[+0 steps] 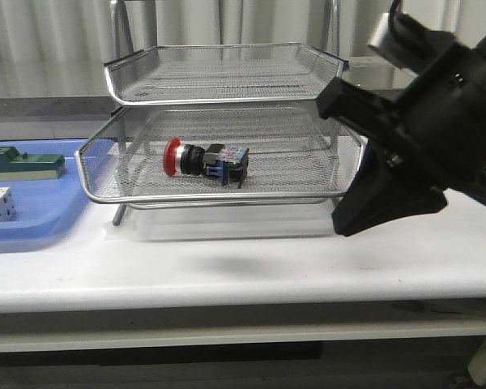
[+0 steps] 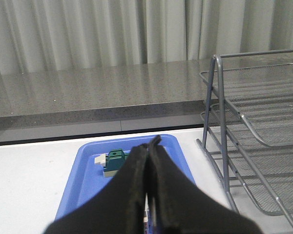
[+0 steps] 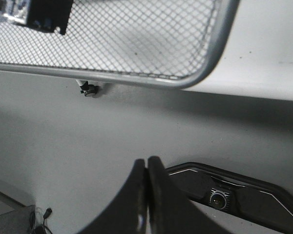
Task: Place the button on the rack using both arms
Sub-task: 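Push the middle tray back into the rack with the right gripper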
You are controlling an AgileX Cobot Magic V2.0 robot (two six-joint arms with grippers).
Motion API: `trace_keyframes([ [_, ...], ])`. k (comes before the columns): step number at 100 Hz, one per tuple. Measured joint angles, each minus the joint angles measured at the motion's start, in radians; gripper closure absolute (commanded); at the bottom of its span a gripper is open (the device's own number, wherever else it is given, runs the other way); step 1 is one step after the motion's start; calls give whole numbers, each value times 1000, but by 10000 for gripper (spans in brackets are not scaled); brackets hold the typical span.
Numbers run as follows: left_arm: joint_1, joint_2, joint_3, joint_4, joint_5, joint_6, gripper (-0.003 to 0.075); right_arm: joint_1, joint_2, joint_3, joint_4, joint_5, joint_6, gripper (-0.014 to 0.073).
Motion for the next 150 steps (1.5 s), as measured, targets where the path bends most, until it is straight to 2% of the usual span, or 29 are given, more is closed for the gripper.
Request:
trace_keyframes([
  [32,0,0,0,0,0,0,741,61,149,-88,17,-63,0,663],
  [61,0,0,0,0,0,0,741,63,255,-197,17,-75,-33,663],
  [113,0,0,0,0,0,0,741,64,393,-371,5,-178,-71,663],
  [150,0,0,0,0,0,0,741,64,419,-402,3,-268,-95,663],
])
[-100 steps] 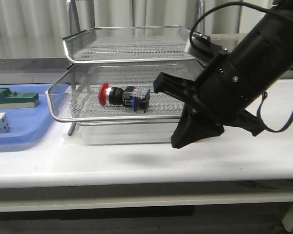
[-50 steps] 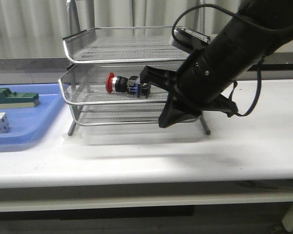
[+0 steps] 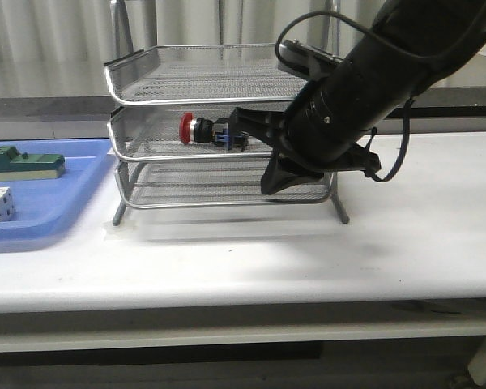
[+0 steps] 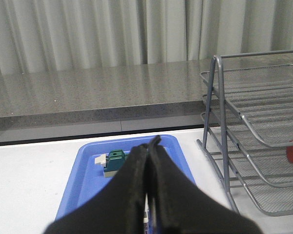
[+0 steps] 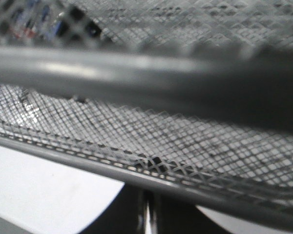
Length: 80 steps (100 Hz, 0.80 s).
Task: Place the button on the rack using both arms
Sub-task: 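Push the middle tray back into the rack with the right gripper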
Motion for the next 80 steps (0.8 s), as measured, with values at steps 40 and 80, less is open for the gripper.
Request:
trace_keyframes([
  [40,0,0,0,0,0,0,741,0,0,0,0,36,-30,660],
  [80,0,0,0,0,0,0,741,0,-102,48,-39,140,-34,654],
])
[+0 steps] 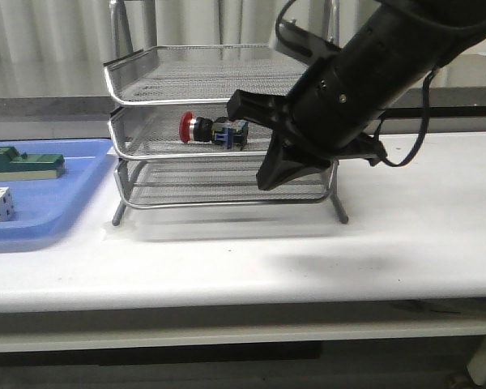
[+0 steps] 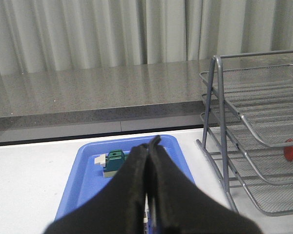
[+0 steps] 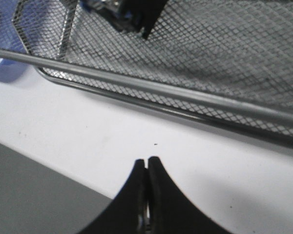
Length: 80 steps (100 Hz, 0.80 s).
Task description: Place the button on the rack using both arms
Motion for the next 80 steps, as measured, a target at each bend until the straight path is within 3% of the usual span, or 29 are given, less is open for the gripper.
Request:
trace_keyframes([
  [39,0,0,0,0,0,0,741,-55,-323,233,-106,-19,0,654],
  [80,0,0,0,0,0,0,741,-223,-755,432,-192,-9,0,654],
])
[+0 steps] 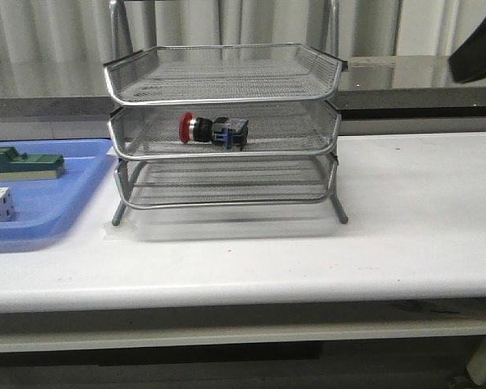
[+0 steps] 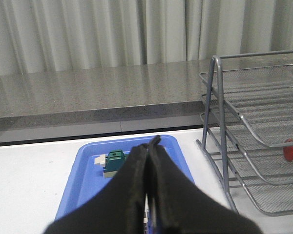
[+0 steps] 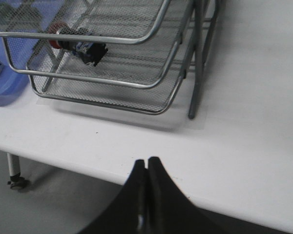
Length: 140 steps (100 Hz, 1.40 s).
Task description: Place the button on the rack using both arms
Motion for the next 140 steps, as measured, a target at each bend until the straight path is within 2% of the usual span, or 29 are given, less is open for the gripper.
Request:
trace_keyframes([
  [36,0,0,0,0,0,0,741,-139,-300,26,-83,175,0,654],
  [60,0,0,0,0,0,0,741,-162,-422,26,-127,256,0,654],
  [87,0,0,0,0,0,0,741,-162,-446,26,-130,323,0,654],
  [140,0,0,0,0,0,0,741,-162,-446,26,-139,302,-2,654],
])
